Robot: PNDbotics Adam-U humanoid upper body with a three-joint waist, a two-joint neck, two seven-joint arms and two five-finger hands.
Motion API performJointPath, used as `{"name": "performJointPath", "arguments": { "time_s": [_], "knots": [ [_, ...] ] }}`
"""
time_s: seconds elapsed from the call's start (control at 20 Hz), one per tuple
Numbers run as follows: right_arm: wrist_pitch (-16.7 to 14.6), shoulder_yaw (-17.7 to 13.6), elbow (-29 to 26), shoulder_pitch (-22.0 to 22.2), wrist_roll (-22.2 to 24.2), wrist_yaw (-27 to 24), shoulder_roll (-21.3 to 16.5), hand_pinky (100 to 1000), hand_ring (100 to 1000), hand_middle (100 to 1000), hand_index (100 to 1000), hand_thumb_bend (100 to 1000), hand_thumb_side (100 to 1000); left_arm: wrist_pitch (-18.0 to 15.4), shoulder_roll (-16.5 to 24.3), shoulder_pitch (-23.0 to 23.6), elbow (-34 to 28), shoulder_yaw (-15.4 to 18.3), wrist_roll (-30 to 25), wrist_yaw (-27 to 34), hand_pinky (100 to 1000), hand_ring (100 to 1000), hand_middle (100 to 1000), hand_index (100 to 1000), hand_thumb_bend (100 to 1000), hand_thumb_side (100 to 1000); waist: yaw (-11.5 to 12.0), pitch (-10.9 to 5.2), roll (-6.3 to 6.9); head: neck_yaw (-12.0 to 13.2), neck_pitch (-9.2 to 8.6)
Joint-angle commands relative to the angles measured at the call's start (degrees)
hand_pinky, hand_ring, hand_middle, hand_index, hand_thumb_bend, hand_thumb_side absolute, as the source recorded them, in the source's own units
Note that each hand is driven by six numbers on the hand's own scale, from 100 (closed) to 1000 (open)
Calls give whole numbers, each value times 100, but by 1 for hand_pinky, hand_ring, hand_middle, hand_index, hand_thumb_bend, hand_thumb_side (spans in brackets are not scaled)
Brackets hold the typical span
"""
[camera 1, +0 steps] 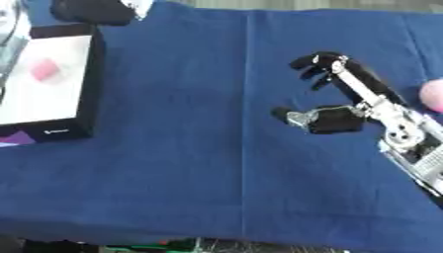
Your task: Pick up the objects with one hand, pass them to the other hand, and then place them into the box on the other side of the table.
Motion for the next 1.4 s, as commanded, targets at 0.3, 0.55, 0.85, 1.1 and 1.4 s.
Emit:
{"name": "performJointPath", "arguments": {
  "time_s": [0.3, 0.55, 0.85, 1.1, 1.4],
  "knots": [
    [-234, -480, -57, 150, -741, -236, -331, 629, 741, 750, 782, 591, 297, 70, 681, 75, 517, 401, 427, -112, 658, 503, 341, 386, 100, 241, -78, 30, 4, 183, -16],
    [-346, -837, -57, 177, -1179, -396, -446, 619, 736, 745, 776, 601, 280, 100, 1003, 258, 749, 495, 526, -229, 663, 508, 345, 388, 100, 223, -127, 112, 6, 423, -201],
    [-418, -1041, -57, 192, -1423, -537, -530, 615, 733, 743, 773, 592, 260, 107, 1110, 355, 905, 548, 621, -268, 663, 509, 346, 389, 100, 225, -147, 140, 1, 574, -309],
    [-484, -1412, -57, 134, -1733, -688, -625, 610, 730, 741, 769, 584, 248, 197, 1292, 593, 1135, 682, 729, -296, 665, 510, 348, 389, 100, 223, -193, 176, -15, 922, -748],
    [-540, -1577, -57, 105, -1959, -872, -698, 610, 730, 740, 768, 582, 238, 238, 1356, 694, 1342, 704, 780, -368, 667, 512, 350, 391, 100, 218, -221, 169, -24, 996, -856]
  ]
}}
